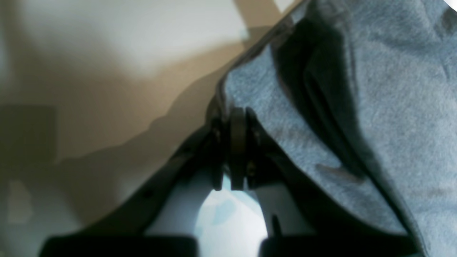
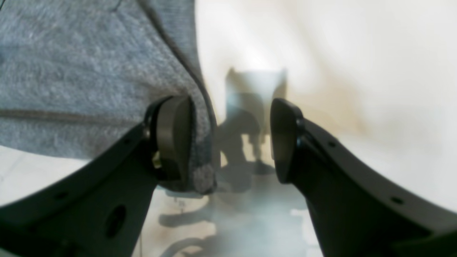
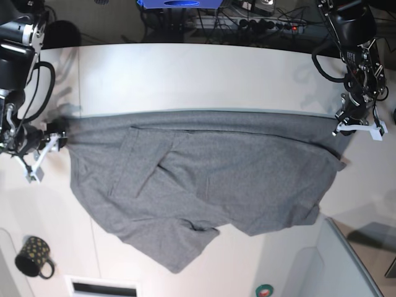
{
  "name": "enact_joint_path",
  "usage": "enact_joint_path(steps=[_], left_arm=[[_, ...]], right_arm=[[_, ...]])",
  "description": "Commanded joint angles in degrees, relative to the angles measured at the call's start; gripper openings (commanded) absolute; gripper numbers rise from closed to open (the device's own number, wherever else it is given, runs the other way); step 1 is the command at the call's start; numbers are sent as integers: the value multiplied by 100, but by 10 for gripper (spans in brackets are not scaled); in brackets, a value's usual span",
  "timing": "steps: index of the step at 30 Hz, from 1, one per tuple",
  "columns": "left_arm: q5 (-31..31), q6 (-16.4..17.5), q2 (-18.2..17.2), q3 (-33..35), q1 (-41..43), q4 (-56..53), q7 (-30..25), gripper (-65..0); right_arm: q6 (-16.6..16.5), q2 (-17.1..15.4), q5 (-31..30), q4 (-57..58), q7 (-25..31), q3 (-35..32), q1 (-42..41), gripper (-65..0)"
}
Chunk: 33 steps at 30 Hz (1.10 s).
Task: Layout the t-shirt on the table in an organized manner, then fold the t-shirt properly
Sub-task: 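Regrasp the shirt corner with the right gripper and pull it taut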
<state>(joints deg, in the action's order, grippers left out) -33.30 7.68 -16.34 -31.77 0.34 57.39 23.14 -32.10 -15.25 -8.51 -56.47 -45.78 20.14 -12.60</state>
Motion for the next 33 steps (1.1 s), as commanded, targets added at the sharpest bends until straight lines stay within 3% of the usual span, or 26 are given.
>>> enact_joint_path(steps=[1,6,10,14,16,18,20,23,25,33], left_arm=[[-42,19,-120,-19,-47,94,-138,-650],[-42,19,-120,-19,-47,103,-138,-650],[-42,19,-94,-19,-47,103,-138,-650],[-42,19,-94,-19,-38,103,-138,-650],[-42,19,-94,-19,-38,103,-138,-650],[-42,19,-94,-19,-38,103,-138,-650],[-42,19,-102,-19,-29,103,-138,-650],[-50,19,-102,-19,32,121,-138,-650],[-59,19,-102,-19,41,130,-138,-650],[-50,19,-111,-19,50,112,-138,-650]], right_arm=[[67,-106,-15,-371,90,258,-54,-323],[76,852,-164,-2630,-51,2113,447,-315],[84,1538,-173,-3817,-736,2527,834,-315],[-91,2285,-287,-4344,-886,2799,1238,-303],[-276,2338,-832,-4265,-1062,2843,1431,-254],[-214,2338,-1676,-3975,-1185,2913,1625,-192],[-12,2338,-2643,-3580,-1097,3221,1801,-162],[603,2320,-3724,-2903,-754,3423,1950,-162],[911,2294,-3988,-2569,-640,3423,1968,-162],[937,2294,-4155,-2032,-631,3318,1941,-161]])
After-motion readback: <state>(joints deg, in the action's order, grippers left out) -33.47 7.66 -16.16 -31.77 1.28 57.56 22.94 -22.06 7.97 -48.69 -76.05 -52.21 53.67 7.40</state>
